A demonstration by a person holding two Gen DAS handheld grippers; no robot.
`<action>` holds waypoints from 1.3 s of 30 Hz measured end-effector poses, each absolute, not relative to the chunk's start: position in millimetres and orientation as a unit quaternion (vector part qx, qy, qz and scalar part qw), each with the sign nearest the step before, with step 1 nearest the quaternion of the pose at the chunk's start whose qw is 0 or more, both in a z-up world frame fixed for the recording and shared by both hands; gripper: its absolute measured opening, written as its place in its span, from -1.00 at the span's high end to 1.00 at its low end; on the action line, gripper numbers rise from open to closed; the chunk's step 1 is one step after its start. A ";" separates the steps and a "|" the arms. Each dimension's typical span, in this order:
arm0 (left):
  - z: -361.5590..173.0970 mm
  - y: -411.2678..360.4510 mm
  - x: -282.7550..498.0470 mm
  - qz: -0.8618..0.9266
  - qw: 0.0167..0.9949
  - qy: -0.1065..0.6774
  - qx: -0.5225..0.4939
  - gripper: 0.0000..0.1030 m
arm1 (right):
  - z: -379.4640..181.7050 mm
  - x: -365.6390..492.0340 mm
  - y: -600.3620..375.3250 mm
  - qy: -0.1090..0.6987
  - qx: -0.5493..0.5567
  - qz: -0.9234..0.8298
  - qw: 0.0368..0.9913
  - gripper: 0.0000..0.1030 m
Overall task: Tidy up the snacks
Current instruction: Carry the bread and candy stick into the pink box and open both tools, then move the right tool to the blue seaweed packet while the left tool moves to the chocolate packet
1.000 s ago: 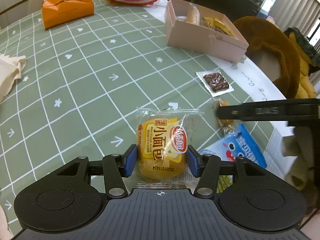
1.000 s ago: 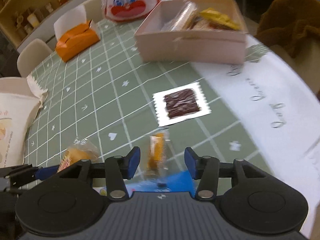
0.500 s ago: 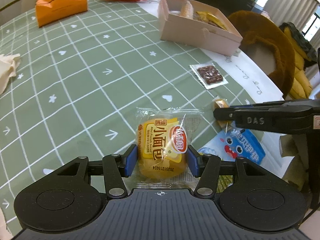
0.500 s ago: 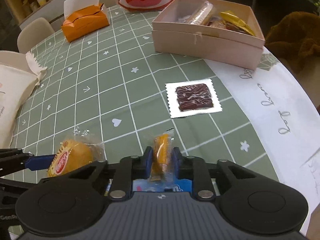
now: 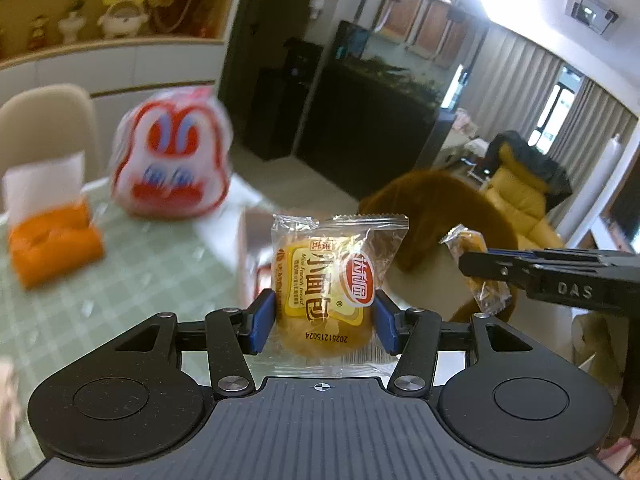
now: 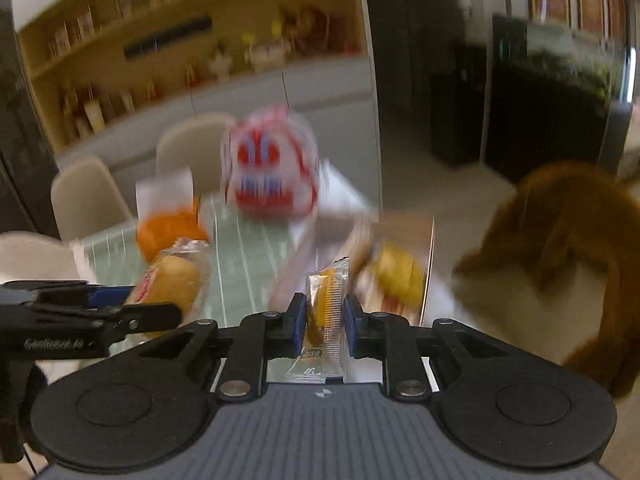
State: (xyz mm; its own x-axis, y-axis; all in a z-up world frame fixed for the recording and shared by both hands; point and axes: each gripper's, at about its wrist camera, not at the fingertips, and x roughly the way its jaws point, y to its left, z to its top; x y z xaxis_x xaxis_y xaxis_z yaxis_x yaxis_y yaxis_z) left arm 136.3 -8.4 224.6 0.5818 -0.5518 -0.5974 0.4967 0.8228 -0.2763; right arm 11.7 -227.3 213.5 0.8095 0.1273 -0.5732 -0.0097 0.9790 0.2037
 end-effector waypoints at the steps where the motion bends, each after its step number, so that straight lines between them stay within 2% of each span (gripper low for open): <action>1: 230.2 -16.5 149.7 -0.296 0.889 0.346 -0.041 -0.12 | 223.4 20.3 -233.5 0.297 0.093 0.037 0.950 0.62; 4: 232.0 -42.3 195.1 -0.295 0.887 0.349 -0.068 -0.12 | 233.0 54.6 -251.6 0.290 0.089 0.033 0.952 0.62; 6: 215.4 -58.9 230.7 -0.306 0.870 0.375 -0.095 -0.12 | 225.7 78.4 -262.9 0.305 0.102 0.042 0.946 0.57; 8: 192.1 -77.1 256.7 -0.295 0.863 0.399 -0.092 -0.09 | 210.6 103.0 -272.3 0.328 0.113 0.050 0.937 0.20; 9: 179.3 -85.7 265.4 -0.284 0.864 0.409 -0.079 -0.09 | 201.5 111.6 -276.5 0.339 0.115 0.042 0.933 -0.04; 10: 171.1 -90.2 269.2 -0.278 0.865 0.413 -0.070 -0.09 | 192.9 115.1 -279.8 0.345 0.115 0.034 0.931 -0.14; 12: 156.9 -92.3 271.9 -0.282 0.860 0.420 -0.066 -0.09 | 175.0 114.5 -287.1 0.357 0.127 0.026 0.925 -0.16; 16: 128.7 -75.6 254.0 -0.266 0.853 0.443 -0.066 -0.09 | 136.6 98.0 -295.1 0.394 0.142 0.024 0.908 -0.35; 24: 64.3 -40.6 161.1 -0.312 0.798 0.516 -0.010 -0.09 | 66.9 35.4 -277.8 0.460 0.175 0.011 0.870 -0.39; 29: 57.2 -30.6 110.6 -0.351 0.784 0.511 0.032 -0.09 | 48.1 5.0 -251.5 0.485 0.197 0.001 0.852 -0.40; 34: 57.2 -31.8 56.5 -0.396 0.765 0.500 0.094 -0.09 | 43.5 -30.1 -218.7 0.489 0.162 0.006 0.857 -0.64; 39: 53.3 -33.4 23.0 -0.400 0.765 0.489 0.129 -0.09 | 32.9 -48.5 -208.2 0.503 0.144 -0.012 0.852 -0.64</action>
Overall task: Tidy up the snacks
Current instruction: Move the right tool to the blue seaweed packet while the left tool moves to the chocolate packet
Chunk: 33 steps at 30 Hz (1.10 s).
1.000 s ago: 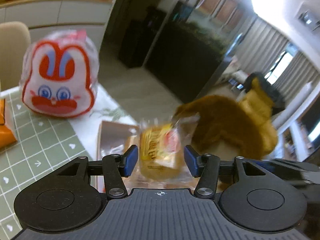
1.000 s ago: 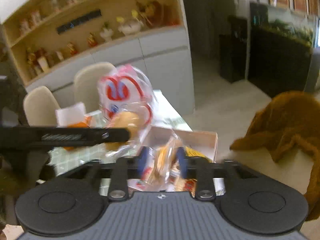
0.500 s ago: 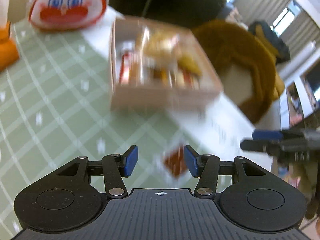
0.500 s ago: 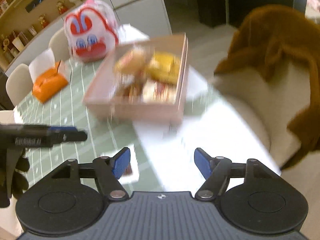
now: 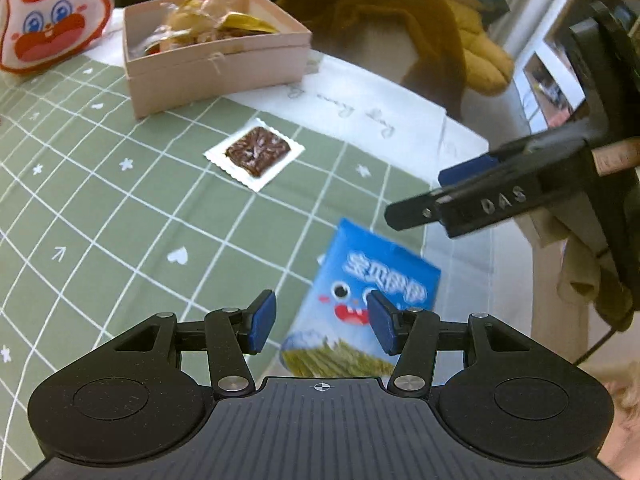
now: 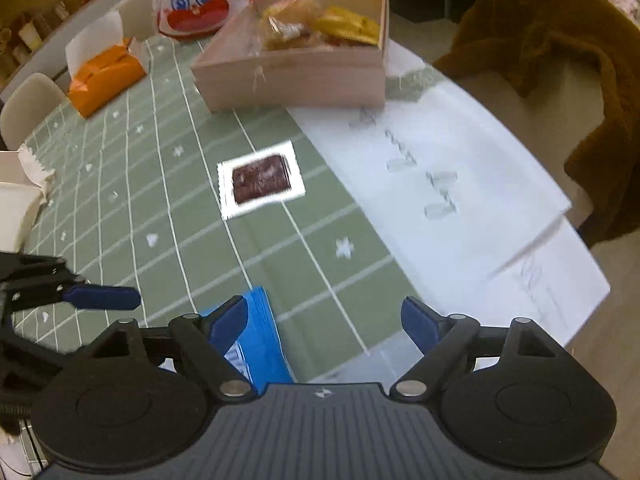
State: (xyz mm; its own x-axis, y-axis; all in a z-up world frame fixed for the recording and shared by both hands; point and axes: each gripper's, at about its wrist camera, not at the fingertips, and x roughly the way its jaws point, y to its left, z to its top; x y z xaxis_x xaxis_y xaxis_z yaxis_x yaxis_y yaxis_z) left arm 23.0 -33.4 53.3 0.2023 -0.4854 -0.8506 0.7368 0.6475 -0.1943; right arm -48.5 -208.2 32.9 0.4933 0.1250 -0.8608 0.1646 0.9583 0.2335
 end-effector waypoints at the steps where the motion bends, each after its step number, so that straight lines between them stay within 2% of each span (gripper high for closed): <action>1: 51.3 -32.4 22.2 -0.392 0.768 0.488 0.131 -0.09 | 30.4 -50.8 -207.5 0.505 0.147 -0.015 0.850 -0.64; 10: 56.7 -42.2 73.7 -0.330 0.820 0.464 0.058 -0.09 | 19.3 -77.5 -177.1 0.532 0.162 0.027 0.830 -0.65; 21: 54.0 -36.4 62.4 -0.299 0.817 0.488 0.073 -0.09 | 13.6 -99.4 -146.4 0.544 0.228 0.068 0.805 -0.65; 24: 57.7 -24.4 59.4 -0.279 0.824 0.488 0.076 -0.09 | 14.0 -86.9 -132.6 0.546 0.234 0.064 0.802 -0.74; 28: 64.2 -3.1 56.2 -0.261 0.832 0.486 0.061 -0.09 | 13.2 -68.2 -117.7 0.543 0.224 0.032 0.809 -1.00; 33: 64.8 12.3 58.3 -0.251 0.834 0.489 0.045 -0.09 | 10.5 -52.1 -95.9 0.538 0.151 -0.010 0.829 -1.00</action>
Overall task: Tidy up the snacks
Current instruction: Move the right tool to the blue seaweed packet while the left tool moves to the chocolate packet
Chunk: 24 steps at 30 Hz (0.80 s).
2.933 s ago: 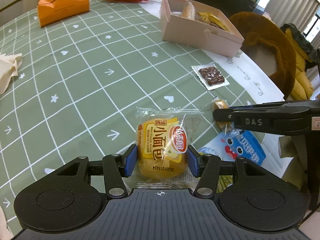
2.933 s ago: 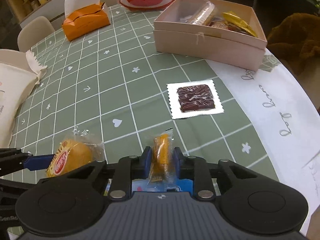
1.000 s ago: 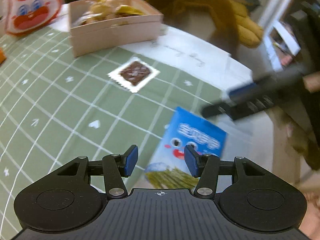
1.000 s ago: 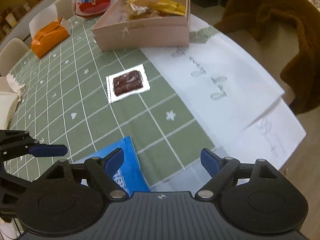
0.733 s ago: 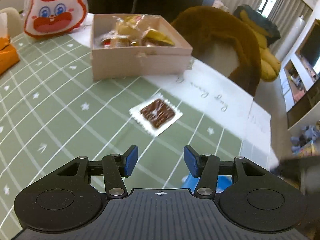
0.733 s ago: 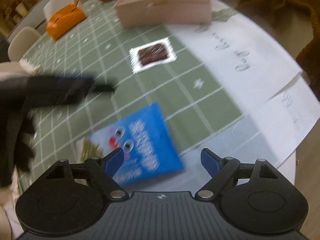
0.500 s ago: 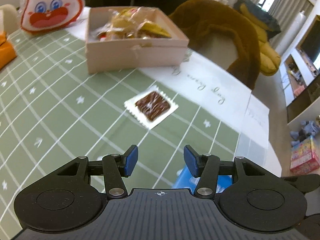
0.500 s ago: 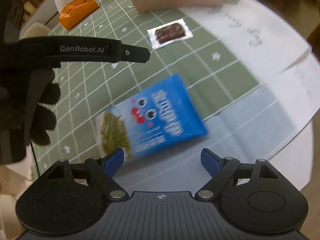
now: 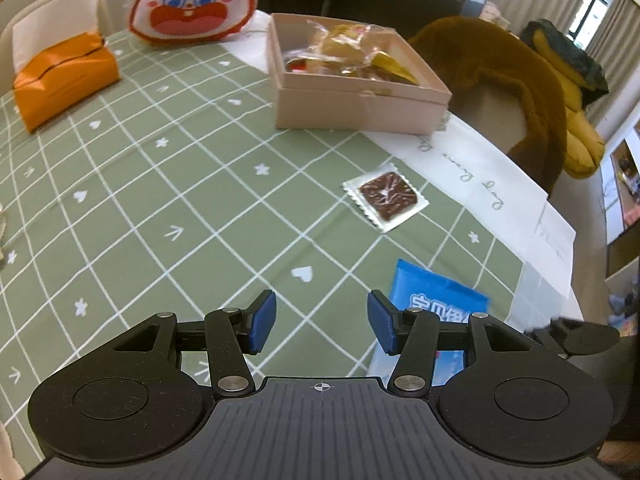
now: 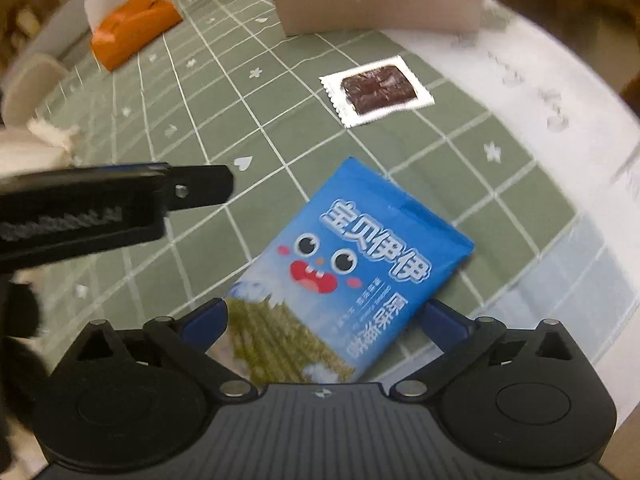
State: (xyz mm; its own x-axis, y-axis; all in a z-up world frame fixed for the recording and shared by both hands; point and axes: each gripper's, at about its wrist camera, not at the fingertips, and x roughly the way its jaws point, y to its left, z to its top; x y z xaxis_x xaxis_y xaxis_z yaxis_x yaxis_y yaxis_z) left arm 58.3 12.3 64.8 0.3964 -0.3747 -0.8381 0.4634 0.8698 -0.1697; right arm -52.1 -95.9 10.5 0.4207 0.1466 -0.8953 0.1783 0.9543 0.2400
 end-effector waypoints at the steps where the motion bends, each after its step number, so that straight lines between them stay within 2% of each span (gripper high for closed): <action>1: 64.1 12.8 59.1 -0.250 0.834 0.489 0.045 -0.09 | 9.2 -49.8 -89.5 0.538 0.120 -0.013 0.834 -1.00; 11: 59.1 0.6 69.4 -0.260 0.832 0.489 0.042 -0.09 | 5.7 -54.0 -139.5 0.517 0.130 -0.038 0.845 -1.00; 15: 57.5 -19.3 84.5 -0.312 0.831 0.458 0.040 -0.09 | 3.5 -58.4 -174.6 0.496 0.163 -0.071 0.850 -1.00; 17: 56.7 -37.2 95.1 -0.354 0.829 0.428 0.064 -0.09 | 2.9 -59.7 -181.9 0.492 0.162 -0.069 0.852 -1.00; 20: 52.1 -69.2 110.1 -0.396 0.820 0.384 0.154 -0.09 | 2.1 -63.4 -182.0 0.489 0.148 -0.058 0.858 -1.00; 24: 40.6 -103.1 129.6 -0.444 0.770 0.406 0.211 -0.09 | 1.1 -73.1 -184.1 0.476 0.139 -0.043 0.867 -1.00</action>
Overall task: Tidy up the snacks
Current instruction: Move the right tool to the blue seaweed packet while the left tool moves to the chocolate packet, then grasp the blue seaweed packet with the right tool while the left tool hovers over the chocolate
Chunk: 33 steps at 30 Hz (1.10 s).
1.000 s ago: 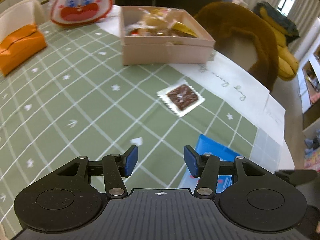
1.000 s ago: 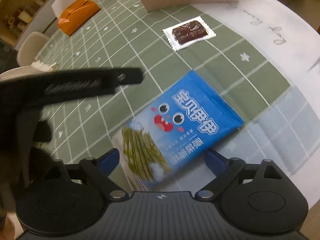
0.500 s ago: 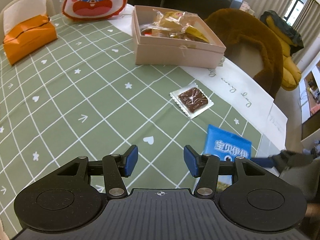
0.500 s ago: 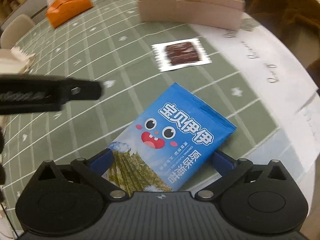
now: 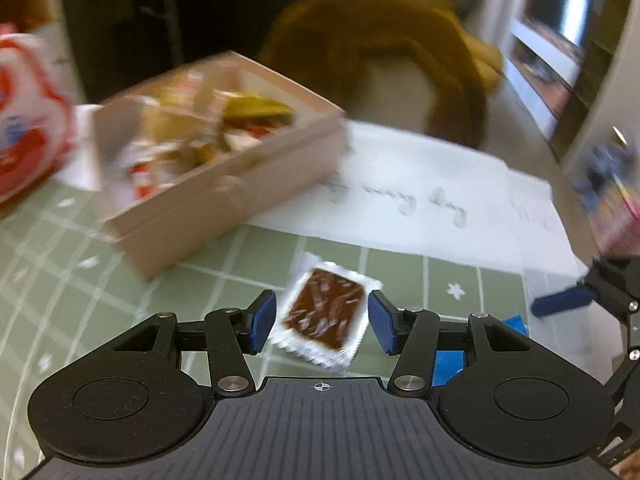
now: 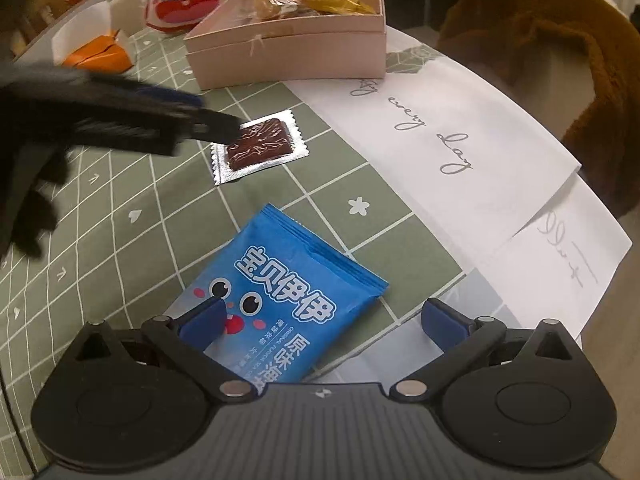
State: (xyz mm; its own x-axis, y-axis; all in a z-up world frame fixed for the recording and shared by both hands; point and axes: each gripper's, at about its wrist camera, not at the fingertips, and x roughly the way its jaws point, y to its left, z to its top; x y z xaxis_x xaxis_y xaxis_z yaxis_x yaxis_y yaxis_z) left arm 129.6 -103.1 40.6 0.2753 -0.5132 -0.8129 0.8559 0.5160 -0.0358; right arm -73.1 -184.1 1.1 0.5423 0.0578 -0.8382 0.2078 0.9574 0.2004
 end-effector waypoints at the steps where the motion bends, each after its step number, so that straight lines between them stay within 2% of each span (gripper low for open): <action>1: 36.8 -108.7 132.3 -0.448 0.760 0.415 0.223 -0.10 | 0.1 -73.9 -182.3 0.472 0.136 -0.040 0.870 -1.00; 3: 26.3 -117.8 136.5 -0.435 0.751 0.426 0.256 -0.14 | -1.3 -77.6 -180.9 0.463 0.131 -0.034 0.876 -1.00; 4: 21.6 -121.0 138.8 -0.425 0.751 0.431 0.264 -0.25 | -1.7 -78.6 -179.6 0.458 0.130 -0.034 0.879 -1.00; 14: 16.7 -115.1 135.9 -0.384 0.789 0.432 0.206 -0.19 | -5.6 -91.8 -175.4 0.418 0.128 -0.039 0.899 -1.00; 19: 19.9 -84.6 117.8 -0.348 0.807 0.451 0.157 -0.16 | -1.9 -83.8 -175.7 0.442 0.142 -0.056 0.884 -1.00; 27: 22.0 -14.7 51.0 -0.260 0.832 0.470 0.141 -0.17 | -0.5 -74.3 -177.5 0.462 0.145 -0.064 0.873 -1.00; 33: 22.4 4.8 30.6 -0.239 0.842 0.468 0.118 -0.17 | 2.9 -70.0 -179.4 0.476 0.164 -0.076 0.861 -1.00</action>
State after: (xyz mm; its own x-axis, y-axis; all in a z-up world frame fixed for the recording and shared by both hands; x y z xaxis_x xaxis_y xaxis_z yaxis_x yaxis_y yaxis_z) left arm 30.6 4.8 22.4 0.4471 -0.2925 -0.8453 0.5142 0.8573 -0.0247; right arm -70.0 -179.4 2.9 0.5360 0.0249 -0.8439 0.2874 0.9345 0.2101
